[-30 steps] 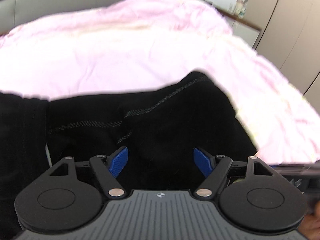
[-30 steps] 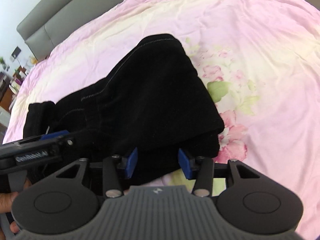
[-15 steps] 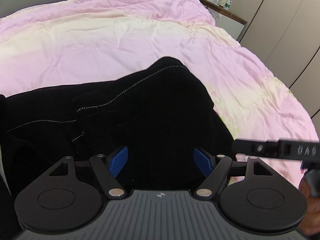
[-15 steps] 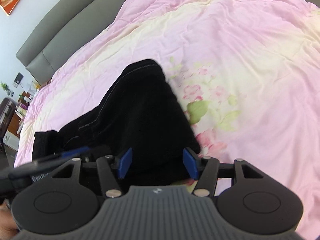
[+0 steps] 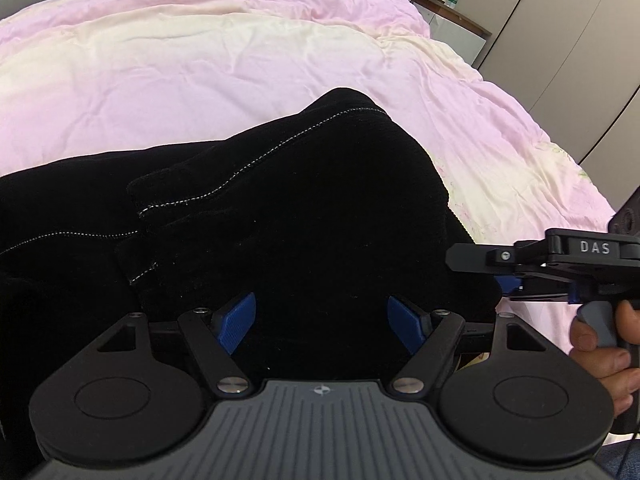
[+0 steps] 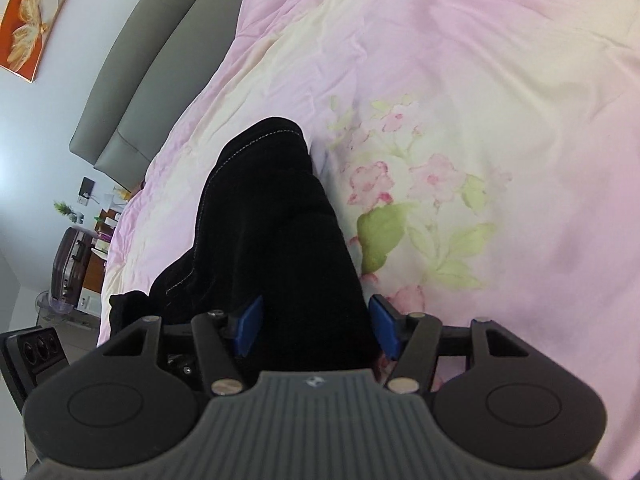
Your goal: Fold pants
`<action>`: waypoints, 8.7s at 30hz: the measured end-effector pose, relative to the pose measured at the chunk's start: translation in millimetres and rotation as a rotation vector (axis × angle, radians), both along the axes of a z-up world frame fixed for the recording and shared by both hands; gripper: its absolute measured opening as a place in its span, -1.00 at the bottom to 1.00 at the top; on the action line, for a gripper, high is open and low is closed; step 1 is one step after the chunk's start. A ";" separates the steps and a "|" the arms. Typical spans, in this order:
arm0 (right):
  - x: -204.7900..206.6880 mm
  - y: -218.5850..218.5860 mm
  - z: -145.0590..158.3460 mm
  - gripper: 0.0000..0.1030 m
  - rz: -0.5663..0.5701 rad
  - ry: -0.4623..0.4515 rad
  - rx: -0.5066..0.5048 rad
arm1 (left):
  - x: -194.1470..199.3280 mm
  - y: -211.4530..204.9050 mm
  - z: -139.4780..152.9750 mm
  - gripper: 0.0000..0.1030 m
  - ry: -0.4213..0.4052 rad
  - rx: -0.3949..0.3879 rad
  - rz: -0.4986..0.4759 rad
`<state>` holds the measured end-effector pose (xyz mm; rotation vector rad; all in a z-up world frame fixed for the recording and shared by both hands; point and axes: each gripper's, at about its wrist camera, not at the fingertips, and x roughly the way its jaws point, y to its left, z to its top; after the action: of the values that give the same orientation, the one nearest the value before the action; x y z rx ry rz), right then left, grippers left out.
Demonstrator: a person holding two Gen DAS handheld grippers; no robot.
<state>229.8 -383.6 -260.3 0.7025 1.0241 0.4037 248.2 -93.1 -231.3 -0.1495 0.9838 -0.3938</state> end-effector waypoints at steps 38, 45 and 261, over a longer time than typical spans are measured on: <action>-37.7 133.6 121.9 -0.56 0.140 -0.293 -0.244 | -105.8 208.1 81.7 0.66 -0.179 0.134 0.286; -59.0 193.5 160.7 -0.56 0.171 -0.341 -0.304 | -112.6 263.0 37.8 0.59 -0.044 0.089 0.415; -39.6 231.1 59.3 0.52 0.061 -0.140 0.034 | -58.6 320.2 85.7 0.72 -0.033 -0.038 0.437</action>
<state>190.2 -152.6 -201.0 0.6651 0.9096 0.5169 189.6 227.1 -145.6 -0.3837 0.8824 -0.0137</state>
